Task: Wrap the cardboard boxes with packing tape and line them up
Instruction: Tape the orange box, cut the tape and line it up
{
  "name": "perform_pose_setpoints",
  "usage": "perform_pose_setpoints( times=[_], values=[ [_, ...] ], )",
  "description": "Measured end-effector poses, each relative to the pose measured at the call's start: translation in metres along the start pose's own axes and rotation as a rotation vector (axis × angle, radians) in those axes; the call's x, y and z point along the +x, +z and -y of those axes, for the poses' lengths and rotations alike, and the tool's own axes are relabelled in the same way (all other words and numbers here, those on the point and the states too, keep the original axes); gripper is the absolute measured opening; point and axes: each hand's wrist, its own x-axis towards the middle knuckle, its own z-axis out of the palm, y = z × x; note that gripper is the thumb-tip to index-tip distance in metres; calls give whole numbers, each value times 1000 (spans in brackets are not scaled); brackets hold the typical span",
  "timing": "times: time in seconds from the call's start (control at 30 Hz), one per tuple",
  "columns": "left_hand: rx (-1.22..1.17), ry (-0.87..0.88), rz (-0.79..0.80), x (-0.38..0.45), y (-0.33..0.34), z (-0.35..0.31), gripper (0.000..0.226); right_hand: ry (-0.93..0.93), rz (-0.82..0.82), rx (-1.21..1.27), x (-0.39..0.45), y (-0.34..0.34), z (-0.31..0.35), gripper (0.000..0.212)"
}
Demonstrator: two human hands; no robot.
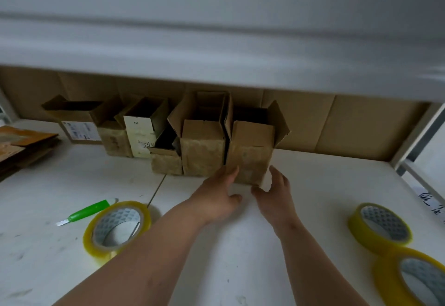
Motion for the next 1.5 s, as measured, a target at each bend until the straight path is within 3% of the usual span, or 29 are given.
perform_pose_setpoints(
  times=[0.33, 0.6, 0.83, 1.1, 1.33, 1.5],
  values=[
    [226, 27, -221, -85, -73, 64, 70, -260, 11, -258, -70, 69, 59, 59],
    [648, -232, -261, -221, -185, 180, 68, -594, 217, -562, -149, 216, 159, 65],
    [748, -409, -222, -297, -246, 276, 66, -716, 398, -737, -191, 329, 209, 67],
    [753, -546, -276, -294, -303, 365, 65, -812, 504, -858, -157, 444, 247, 68],
    [750, -623, -296, -269, -345, 432, 69, -860, 594, -870, -120, 531, 280, 84],
    [709, -571, -328, -256, -356, 461, 65, -948, 595, -837, -111, 555, 292, 64]
  ],
)
